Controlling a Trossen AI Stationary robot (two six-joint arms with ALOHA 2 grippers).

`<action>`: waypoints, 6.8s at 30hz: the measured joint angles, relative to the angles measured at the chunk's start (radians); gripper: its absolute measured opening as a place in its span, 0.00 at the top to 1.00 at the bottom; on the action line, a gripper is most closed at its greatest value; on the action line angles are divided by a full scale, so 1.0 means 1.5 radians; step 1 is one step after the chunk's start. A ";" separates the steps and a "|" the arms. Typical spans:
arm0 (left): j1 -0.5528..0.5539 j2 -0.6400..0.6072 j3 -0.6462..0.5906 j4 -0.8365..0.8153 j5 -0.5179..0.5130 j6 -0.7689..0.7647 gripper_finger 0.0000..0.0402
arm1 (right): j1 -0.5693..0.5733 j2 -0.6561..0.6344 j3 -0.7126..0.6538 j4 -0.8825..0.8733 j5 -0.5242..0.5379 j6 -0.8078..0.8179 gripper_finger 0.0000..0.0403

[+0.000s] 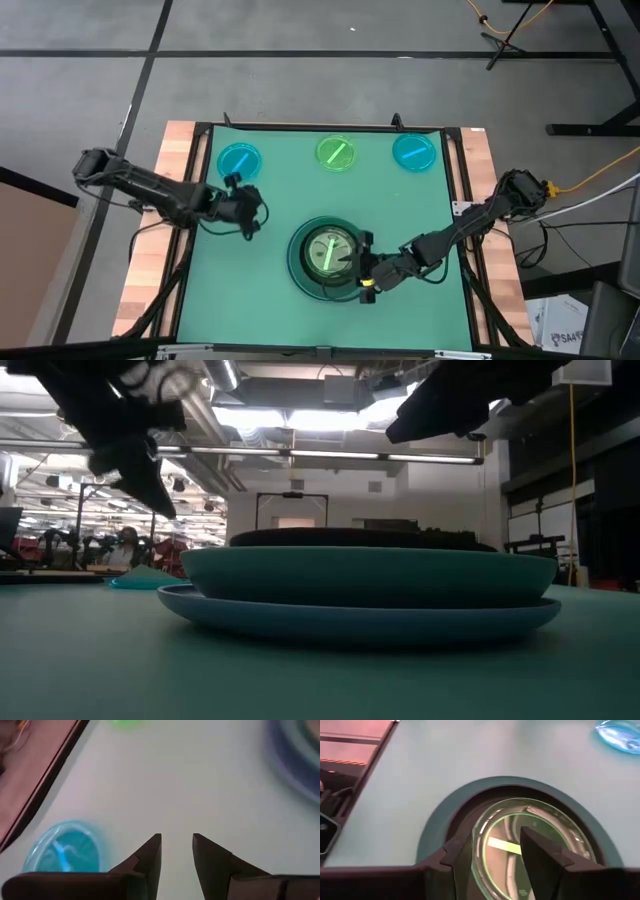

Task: Stack plastic plates
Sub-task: Stack the left blue plate on the green plate, then stack the green plate on the blue plate

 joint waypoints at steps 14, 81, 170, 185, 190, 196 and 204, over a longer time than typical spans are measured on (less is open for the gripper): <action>0.246 0.096 -0.031 0.039 0.041 0.093 0.74 | 0.000 0.016 0.000 -0.012 0.065 0.003 0.61; 0.018 0.120 0.044 0.017 0.083 0.018 1.00 | 0.111 0.030 0.000 -0.194 0.165 0.248 0.61; -0.253 0.262 0.112 0.364 0.140 0.190 0.79 | 0.103 0.033 -0.001 -0.290 0.262 0.310 0.61; -0.178 0.127 -0.213 0.791 0.141 0.185 0.79 | -0.174 0.007 0.000 -0.146 0.025 -0.099 0.61; -0.145 0.126 -0.235 0.816 0.140 0.188 0.79 | -0.280 -0.005 -0.001 -0.119 -0.093 -0.218 0.61; -0.121 0.126 -0.235 0.816 0.122 0.205 0.79 | -0.394 -0.005 -0.007 -0.067 -0.324 -0.287 0.61; -0.117 0.126 -0.235 0.816 0.102 0.175 0.79 | -0.452 -0.006 -0.062 0.071 -0.423 -0.349 0.61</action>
